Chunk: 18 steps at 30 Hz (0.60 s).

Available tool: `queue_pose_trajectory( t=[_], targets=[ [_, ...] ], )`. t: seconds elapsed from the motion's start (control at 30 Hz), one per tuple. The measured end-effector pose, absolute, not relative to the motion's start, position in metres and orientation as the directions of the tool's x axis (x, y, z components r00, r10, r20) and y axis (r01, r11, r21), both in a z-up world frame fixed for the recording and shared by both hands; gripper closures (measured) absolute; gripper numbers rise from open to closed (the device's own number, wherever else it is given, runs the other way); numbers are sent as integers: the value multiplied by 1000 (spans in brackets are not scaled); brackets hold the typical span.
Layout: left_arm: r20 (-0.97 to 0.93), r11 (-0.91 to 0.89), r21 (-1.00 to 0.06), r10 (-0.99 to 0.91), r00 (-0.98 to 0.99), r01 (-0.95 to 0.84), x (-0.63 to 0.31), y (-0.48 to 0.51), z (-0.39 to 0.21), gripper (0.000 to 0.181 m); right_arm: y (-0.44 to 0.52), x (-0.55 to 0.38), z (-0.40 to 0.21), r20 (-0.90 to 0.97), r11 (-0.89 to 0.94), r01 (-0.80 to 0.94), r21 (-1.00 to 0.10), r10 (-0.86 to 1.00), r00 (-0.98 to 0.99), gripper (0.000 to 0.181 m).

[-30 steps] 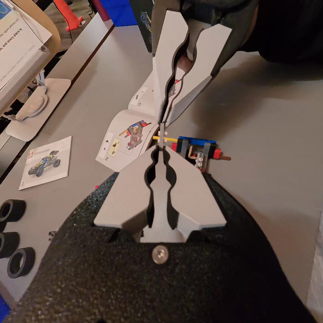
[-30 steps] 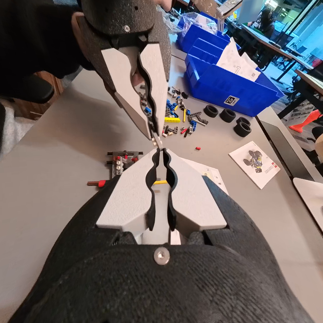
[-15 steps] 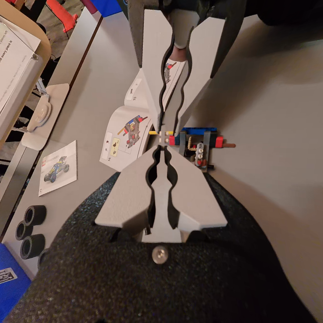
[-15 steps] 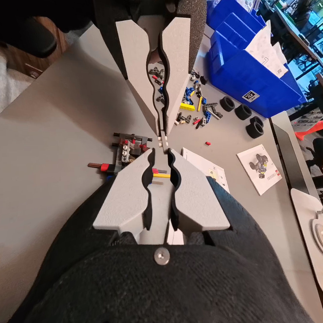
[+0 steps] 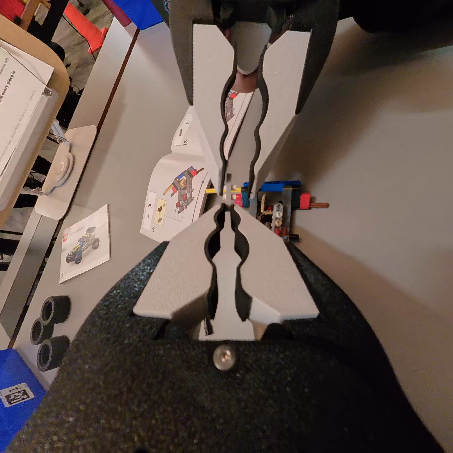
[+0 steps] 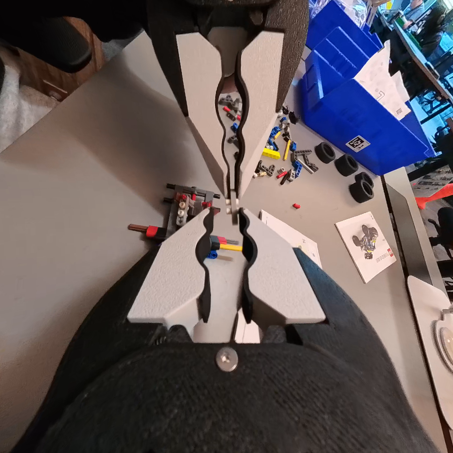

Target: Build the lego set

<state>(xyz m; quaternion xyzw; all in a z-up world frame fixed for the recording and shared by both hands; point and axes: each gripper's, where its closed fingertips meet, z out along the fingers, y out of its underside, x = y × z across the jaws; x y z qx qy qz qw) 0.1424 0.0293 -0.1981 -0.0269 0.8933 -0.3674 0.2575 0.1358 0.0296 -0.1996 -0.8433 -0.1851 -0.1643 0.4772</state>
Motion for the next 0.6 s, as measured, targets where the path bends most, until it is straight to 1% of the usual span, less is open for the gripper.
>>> queue_pose_trajectory(
  t=[0.1, 0.23, 0.37, 0.5, 0.6],
  targets=[
    [-442, 724, -673, -227, -868, 153, 140, 29, -197, 180, 27, 134, -198, 439, -463, 466, -754, 171, 882, 165],
    [-462, 739, -649, -192, -866, 183, 138, 28, -199, 180, 26, 134, -199, 446, -463, 479, -746, 187, 875, 174],
    [-488, 758, -618, -159, -858, 210, 136, 28, -202, 180, 26, 132, -202, 467, -467, 509, -723, 214, 858, 174],
    [-487, 762, -611, -149, -861, 213, 136, 28, -204, 180, 26, 133, -204, 522, -474, 564, -676, 233, 821, 174],
    [-488, 772, -603, -159, -858, 200, 139, 30, -206, 180, 28, 137, -207, 583, -502, 608, -615, 231, 779, 174]
  ],
)
